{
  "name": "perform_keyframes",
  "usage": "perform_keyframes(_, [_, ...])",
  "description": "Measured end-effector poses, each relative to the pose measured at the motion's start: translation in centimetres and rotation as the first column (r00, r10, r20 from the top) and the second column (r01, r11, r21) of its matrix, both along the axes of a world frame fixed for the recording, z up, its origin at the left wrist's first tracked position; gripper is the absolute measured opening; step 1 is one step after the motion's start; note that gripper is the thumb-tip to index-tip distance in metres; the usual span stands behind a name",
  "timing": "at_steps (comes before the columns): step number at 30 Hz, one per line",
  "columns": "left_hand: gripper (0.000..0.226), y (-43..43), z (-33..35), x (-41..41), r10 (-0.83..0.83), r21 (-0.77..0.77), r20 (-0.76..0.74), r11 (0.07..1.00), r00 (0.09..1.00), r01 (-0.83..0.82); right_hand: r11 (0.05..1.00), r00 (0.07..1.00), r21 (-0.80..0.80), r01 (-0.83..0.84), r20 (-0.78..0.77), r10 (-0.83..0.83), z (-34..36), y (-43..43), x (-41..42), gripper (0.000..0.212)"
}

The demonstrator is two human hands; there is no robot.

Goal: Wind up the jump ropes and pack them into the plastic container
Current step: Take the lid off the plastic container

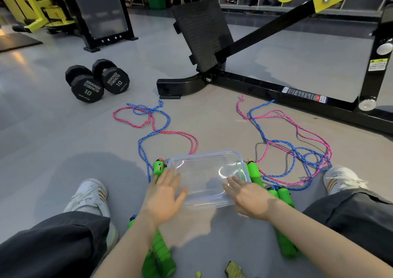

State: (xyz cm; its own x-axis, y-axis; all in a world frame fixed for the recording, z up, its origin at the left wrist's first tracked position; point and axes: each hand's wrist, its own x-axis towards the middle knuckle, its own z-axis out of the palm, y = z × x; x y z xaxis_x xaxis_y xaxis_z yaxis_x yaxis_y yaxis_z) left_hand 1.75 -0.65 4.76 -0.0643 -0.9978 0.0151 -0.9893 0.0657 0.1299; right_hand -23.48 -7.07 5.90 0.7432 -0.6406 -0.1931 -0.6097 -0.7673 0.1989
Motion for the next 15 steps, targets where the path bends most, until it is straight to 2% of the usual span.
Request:
perform_keyframes(2, [0.081,0.2,-0.2,0.4,0.002,0.019,0.012,1.0,1.0,-0.002,0.999,0.999,0.014,-0.05,0.014,0.05,0.1,-0.8,-0.5,0.067])
perform_keyframes(3, [0.074,0.4,-0.2,0.3,-0.01,0.034,0.029,0.999,1.0,0.009,0.998,0.997,-0.034,-0.047,0.051,0.049,0.2,-1.4,-0.7,0.068])
perform_keyframes(5, [0.056,1.0,-0.5,-0.3,-0.058,-0.039,0.068,0.997,0.996,0.061,0.983,0.998,-0.184,0.003,-0.064,-0.015,0.4,-2.4,-1.0,0.076])
perform_keyframes(6, [0.05,1.2,-0.8,-0.7,-0.105,-0.134,0.049,0.985,0.993,0.11,0.98,0.98,-0.188,0.06,-0.177,-0.094,0.5,-2.6,-1.2,0.076])
perform_keyframes(7, [0.048,1.4,-1.2,-1.1,-0.168,-0.201,0.026,0.965,0.985,0.17,0.975,0.971,-0.191,0.117,-0.185,-0.152,0.2,-2.7,-1.3,0.077])
perform_keyframes(9, [0.047,1.4,-1.4,-1.6,-0.259,-0.274,0.034,0.927,0.965,0.258,0.958,0.976,-0.219,0.188,-0.063,-0.206,0.7,-2.4,-1.1,0.082])
perform_keyframes(10, [0.048,1.1,-1.7,-1.7,-0.259,-0.305,0.054,0.915,0.964,0.263,0.96,0.983,-0.218,0.173,-0.015,-0.181,0.6,-2.2,-1.1,0.08])
perform_keyframes(12, [0.056,0.6,-2.2,-1.4,-0.183,-0.259,0.063,0.947,0.981,0.193,0.973,0.989,-0.228,0.027,0.151,0.008,-0.5,-1.2,-0.8,0.054])
perform_keyframes(13, [0.07,0.4,-2.4,-1.1,-0.124,-0.181,0.051,0.975,0.991,0.132,0.977,0.973,-0.208,-0.052,0.211,0.097,-1.5,-0.3,-0.6,0.045])
perform_keyframes(15, [0.102,0.5,-3.1,-0.3,-0.047,-0.02,0.025,0.999,0.999,0.048,0.972,0.942,-0.164,-0.166,0.264,0.206,-2.6,1.5,-0.2,0.042])
